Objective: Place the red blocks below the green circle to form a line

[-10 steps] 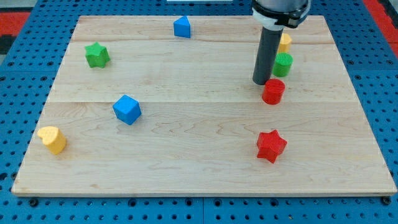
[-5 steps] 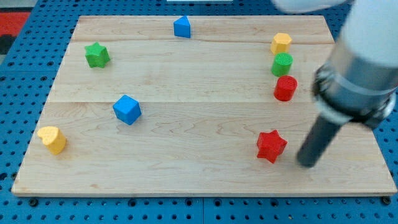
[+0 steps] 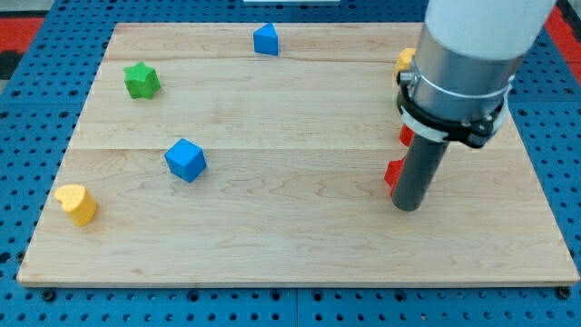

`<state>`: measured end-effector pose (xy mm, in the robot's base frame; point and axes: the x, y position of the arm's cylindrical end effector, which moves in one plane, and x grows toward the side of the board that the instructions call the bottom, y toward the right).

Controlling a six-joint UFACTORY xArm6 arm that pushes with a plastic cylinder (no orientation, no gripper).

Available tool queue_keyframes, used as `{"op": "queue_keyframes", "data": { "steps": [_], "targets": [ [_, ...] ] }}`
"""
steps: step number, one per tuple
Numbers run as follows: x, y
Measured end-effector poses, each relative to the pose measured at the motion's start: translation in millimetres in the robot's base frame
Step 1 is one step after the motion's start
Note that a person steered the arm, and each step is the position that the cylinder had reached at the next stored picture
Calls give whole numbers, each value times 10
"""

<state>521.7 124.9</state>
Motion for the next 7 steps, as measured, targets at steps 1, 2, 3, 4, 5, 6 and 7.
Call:
{"op": "queue_keyframes", "data": {
  "steps": [1, 2, 3, 4, 5, 6, 7],
  "targets": [
    [49, -491],
    [-325, -1074],
    [105, -609],
    [71, -90],
    [-36, -76],
    [-76, -136],
    [-242, 316]
  ]
}}
